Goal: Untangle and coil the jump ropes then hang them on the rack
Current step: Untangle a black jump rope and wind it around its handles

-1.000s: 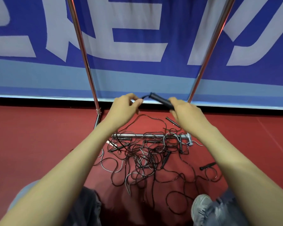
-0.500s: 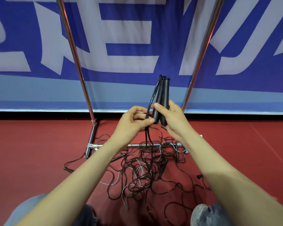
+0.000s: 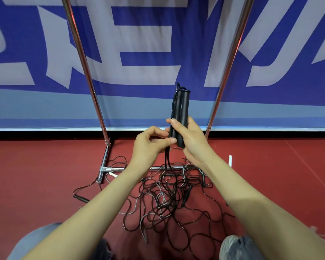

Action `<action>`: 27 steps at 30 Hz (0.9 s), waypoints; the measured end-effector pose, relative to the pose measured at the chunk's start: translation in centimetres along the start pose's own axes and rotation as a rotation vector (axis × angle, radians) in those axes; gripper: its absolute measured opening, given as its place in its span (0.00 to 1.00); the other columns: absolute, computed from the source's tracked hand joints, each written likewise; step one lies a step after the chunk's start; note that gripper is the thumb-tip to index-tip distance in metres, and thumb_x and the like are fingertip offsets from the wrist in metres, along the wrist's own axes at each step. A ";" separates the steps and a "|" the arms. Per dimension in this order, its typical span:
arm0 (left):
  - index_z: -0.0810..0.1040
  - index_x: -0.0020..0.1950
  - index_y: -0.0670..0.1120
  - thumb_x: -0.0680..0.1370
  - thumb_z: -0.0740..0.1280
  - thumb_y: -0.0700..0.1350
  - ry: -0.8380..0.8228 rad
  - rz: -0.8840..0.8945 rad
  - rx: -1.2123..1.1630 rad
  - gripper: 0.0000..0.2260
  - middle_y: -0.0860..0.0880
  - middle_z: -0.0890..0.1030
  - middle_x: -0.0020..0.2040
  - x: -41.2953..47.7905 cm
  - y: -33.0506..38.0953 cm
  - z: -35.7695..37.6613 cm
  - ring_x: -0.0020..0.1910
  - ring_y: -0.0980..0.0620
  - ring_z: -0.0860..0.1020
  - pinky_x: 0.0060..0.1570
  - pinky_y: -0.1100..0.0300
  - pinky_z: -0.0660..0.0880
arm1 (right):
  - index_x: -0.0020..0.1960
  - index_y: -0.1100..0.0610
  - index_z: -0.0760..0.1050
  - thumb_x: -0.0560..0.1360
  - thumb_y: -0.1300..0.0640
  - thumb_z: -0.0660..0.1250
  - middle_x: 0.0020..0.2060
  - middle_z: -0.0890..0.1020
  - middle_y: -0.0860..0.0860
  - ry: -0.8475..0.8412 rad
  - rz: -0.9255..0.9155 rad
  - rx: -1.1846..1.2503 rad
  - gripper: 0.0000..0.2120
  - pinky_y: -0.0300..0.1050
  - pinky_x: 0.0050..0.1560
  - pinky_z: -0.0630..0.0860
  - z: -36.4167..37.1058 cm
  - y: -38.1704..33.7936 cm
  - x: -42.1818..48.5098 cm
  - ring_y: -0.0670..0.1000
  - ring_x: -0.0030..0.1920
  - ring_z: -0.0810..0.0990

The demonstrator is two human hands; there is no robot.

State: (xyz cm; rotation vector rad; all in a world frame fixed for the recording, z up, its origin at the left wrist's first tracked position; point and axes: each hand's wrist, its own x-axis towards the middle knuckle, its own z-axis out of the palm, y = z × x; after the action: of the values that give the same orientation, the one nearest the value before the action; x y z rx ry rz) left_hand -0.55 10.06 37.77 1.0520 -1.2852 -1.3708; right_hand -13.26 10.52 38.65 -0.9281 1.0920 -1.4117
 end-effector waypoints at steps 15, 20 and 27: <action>0.80 0.50 0.44 0.75 0.71 0.45 0.092 0.090 0.021 0.07 0.48 0.82 0.44 1.8 3.0 -2.8 0.45 0.51 0.82 0.46 0.61 0.79 | 0.77 0.49 0.54 0.77 0.54 0.67 0.56 0.79 0.56 -0.053 -0.145 -0.542 0.34 0.47 0.58 0.77 -0.6 0.1 -0.7 0.50 0.51 0.81; 0.71 0.59 0.43 0.75 0.71 0.38 0.126 0.171 0.017 0.15 0.42 0.79 0.42 1.5 3.4 -2.6 0.42 0.53 0.81 0.43 0.58 0.81 | 0.78 0.50 0.51 0.78 0.57 0.65 0.44 0.76 0.45 -0.143 -0.150 -0.794 0.34 0.29 0.37 0.69 -0.3 0.6 -1.5 0.44 0.39 0.75; 0.67 0.57 0.46 0.76 0.70 0.40 0.102 0.225 0.259 0.14 0.49 0.82 0.40 1.3 3.8 -3.4 0.35 0.56 0.81 0.43 0.63 0.79 | 0.78 0.47 0.49 0.71 0.54 0.75 0.41 0.79 0.46 -0.193 -0.101 -0.822 0.46 0.32 0.41 0.71 -0.7 0.1 -1.8 0.43 0.39 0.76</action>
State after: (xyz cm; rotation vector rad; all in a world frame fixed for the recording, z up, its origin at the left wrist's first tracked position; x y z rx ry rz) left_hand 2.88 8.14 41.31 1.0974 -1.4834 -0.9881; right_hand -13.71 12.42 38.44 -1.6773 1.5175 -0.9010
